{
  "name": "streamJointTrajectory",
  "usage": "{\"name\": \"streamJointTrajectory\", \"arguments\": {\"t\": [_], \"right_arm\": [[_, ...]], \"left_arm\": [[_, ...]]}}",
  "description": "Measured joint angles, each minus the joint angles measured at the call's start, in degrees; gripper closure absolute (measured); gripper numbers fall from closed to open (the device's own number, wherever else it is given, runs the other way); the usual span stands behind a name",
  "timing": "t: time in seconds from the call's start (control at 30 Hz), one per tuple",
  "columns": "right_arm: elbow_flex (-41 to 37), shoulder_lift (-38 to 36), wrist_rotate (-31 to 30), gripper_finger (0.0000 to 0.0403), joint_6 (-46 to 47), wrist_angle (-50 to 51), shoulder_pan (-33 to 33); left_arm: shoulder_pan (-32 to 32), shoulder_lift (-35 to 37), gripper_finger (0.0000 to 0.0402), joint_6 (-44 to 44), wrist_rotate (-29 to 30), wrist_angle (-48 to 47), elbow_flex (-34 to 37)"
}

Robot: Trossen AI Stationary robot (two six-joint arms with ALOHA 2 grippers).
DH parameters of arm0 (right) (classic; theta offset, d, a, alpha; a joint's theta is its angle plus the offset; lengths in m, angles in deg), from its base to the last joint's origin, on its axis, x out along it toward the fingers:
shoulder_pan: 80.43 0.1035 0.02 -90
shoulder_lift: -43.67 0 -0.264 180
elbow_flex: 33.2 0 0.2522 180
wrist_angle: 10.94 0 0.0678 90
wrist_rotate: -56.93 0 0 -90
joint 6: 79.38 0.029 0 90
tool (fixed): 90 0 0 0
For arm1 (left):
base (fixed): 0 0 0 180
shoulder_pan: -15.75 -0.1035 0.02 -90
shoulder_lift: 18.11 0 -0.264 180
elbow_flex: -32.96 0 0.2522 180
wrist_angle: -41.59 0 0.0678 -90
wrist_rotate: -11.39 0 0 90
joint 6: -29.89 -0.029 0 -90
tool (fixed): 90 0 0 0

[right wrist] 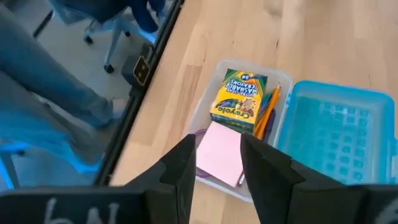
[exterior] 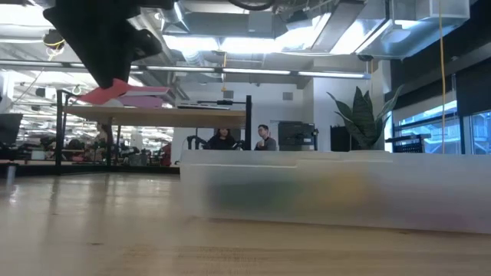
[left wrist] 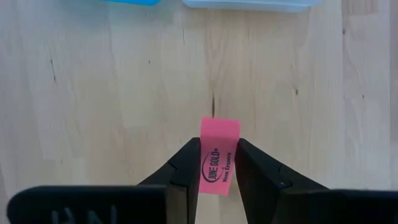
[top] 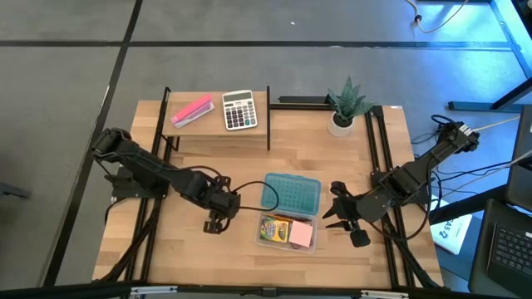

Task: Pack school essentials
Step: Put the pink eraser into the blue supply box

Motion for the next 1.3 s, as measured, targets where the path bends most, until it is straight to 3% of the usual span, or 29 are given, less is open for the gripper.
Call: {"name": "streamJointTrajectory", "arguments": {"t": [0.27, 0.53, 0.67, 0.83, 1.3], "right_arm": [[0.1, 0.0, 0.0, 0.0274, 4.0, -1.5, 0.0], [0.0, 3.7, 0.0, 0.0274, 22.4, 14.8, -1.6], [-3.1, 6.0, 1.1, 0.0274, 27.5, 16.2, -2.3], [-8.7, 7.9, 3.2, 0.0274, 28.8, 12.2, -3.2], [-23.8, 11.0, 11.4, 0.0274, 28.0, -13.5, -7.4]], "left_arm": [[-0.6, 0.0, 0.0320, 0.0, 0.0, 0.0, 0.0], [-0.6, 0.0, 0.0321, 0.0, 0.0, 0.0, 0.0], [-0.6, 0.0, 0.0320, 0.0, 0.0, 0.0, 0.0], [-0.6, 0.0, 0.0322, 0.0, 0.0, 0.0, 0.0], [-0.6, 0.0, 0.0323, -0.1, 0.0, 0.0, 0.0]]}}
